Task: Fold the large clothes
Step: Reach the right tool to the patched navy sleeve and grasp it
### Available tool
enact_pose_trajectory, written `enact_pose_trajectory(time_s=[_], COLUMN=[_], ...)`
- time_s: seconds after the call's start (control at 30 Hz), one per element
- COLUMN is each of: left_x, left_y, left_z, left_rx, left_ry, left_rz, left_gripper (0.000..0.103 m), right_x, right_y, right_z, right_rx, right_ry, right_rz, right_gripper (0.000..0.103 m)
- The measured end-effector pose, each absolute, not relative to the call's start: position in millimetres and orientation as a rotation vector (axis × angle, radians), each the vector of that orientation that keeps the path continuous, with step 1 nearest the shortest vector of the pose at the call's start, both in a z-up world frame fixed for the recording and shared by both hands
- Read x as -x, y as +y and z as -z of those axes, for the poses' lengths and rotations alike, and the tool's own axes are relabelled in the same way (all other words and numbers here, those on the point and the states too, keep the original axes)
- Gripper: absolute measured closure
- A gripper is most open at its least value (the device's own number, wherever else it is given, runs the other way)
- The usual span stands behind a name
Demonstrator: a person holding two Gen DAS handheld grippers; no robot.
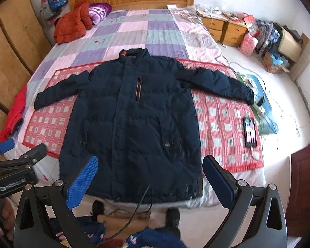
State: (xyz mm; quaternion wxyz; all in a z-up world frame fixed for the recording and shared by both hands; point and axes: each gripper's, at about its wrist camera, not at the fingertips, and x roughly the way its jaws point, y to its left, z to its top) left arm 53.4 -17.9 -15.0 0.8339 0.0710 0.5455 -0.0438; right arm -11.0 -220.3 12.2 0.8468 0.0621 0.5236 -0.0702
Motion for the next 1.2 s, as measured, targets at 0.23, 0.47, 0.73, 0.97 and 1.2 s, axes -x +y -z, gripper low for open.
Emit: enact_pose_trajectory(time_s=[0.23, 0.47, 0.73, 0.97, 1.2], left_x=[-125.9, -205.4, -291.3, -307.9, -288.6], left_y=[17.1, 20.4, -18.6, 20.6, 105.0], left_z=[73.2, 205.3, 342.4, 365.8, 349.4], left_rx=[-0.145, -0.178, -0.161, -0.115, -0.079], left_ry=[1.091, 1.058, 1.036, 0.973, 1.004], left_rz=[0.104, 0.116, 0.110, 0.257, 0.020], left_gripper=[0.000, 0.000, 0.000, 0.000, 0.000], right_x=[-55.1, -154.9, -264.2, -273.7, -239.8], right_y=[-222.3, -207.9, -200.4, -281.9, -386.8], right_z=[48.0, 186.1, 339.3, 380.0, 369.0], right_rx=[-0.064, 0.037, 0.110, 0.091, 0.058], right_ry=[1.070, 1.031, 1.036, 1.018, 1.066], right_rz=[0.152, 0.114, -0.029, -0.088, 0.196], right_gripper=[0.000, 0.000, 0.000, 0.000, 0.000])
